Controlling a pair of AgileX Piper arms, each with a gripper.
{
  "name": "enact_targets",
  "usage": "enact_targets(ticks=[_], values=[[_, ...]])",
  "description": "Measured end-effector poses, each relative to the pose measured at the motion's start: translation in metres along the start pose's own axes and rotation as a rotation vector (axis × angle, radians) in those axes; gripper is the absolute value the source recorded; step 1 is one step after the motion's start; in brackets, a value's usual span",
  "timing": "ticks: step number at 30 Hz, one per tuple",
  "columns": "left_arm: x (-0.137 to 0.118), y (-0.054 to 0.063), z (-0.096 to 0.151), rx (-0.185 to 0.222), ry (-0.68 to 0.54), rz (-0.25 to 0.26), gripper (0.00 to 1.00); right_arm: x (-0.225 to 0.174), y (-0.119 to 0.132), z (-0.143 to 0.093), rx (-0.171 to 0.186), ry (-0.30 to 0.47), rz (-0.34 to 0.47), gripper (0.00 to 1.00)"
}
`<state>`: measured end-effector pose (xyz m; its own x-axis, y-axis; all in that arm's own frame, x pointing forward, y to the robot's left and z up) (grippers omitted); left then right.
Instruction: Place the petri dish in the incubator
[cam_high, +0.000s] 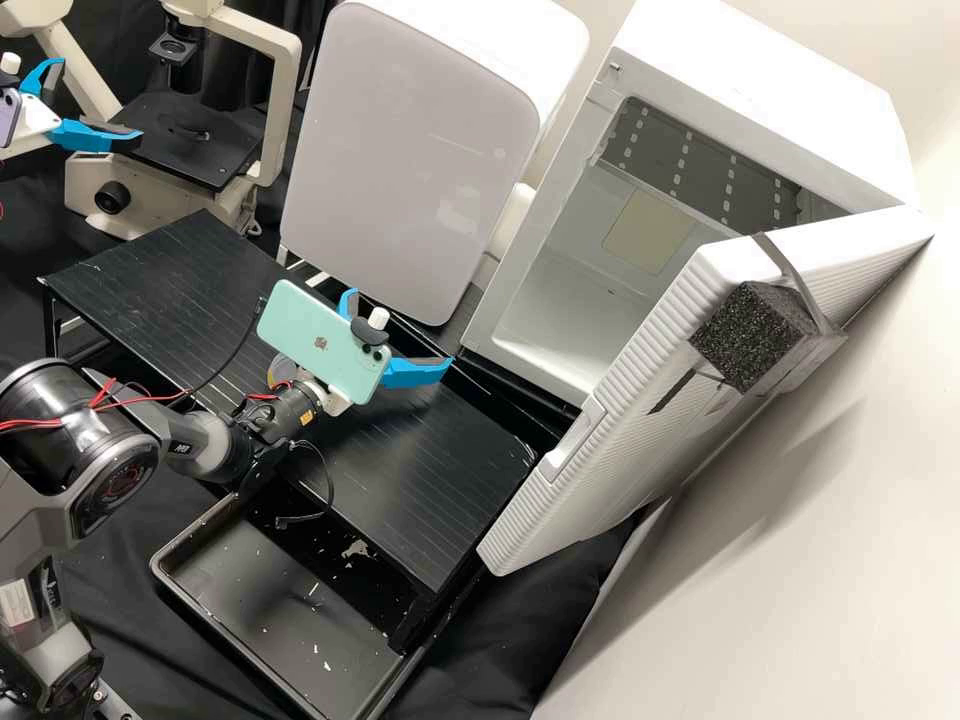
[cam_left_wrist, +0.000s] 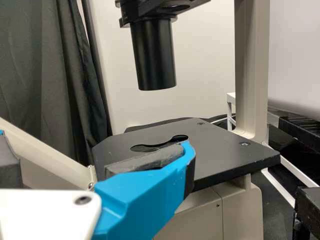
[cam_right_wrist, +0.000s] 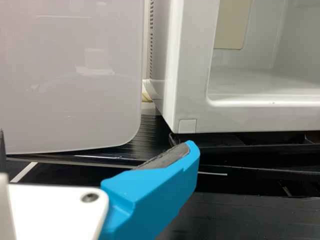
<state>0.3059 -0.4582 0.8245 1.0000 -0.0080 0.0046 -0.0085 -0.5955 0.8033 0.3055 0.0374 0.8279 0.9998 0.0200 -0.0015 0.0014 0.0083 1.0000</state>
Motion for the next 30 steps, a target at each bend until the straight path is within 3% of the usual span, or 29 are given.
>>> enact_targets(ticks=[12, 22, 24, 27, 30], values=[[0.0, 0.0, 0.0, 0.0, 0.0, 0.0, 1.0, -0.014, -0.001, 0.0, 0.002, 0.014, 0.005, 1.0], [0.0, 0.0, 0.0, 0.0, 0.0, 0.0, 1.0, -0.075, 0.01, -0.017, 0.024, 0.166, 0.1, 1.0], [0.0, 0.0, 0.0, 0.0, 0.0, 0.0, 1.0, -0.086, 0.006, -0.02, 0.036, 0.195, 0.112, 1.0], [0.0, 0.0, 0.0, 0.0, 0.0, 0.0, 1.0, -0.095, -0.004, -0.023, 0.027, 0.218, 0.1, 1.0], [0.0, 0.0, 0.0, 0.0, 0.0, 0.0, 1.0, -0.102, -0.017, -0.02, 0.011, 0.195, 0.06, 1.0]])
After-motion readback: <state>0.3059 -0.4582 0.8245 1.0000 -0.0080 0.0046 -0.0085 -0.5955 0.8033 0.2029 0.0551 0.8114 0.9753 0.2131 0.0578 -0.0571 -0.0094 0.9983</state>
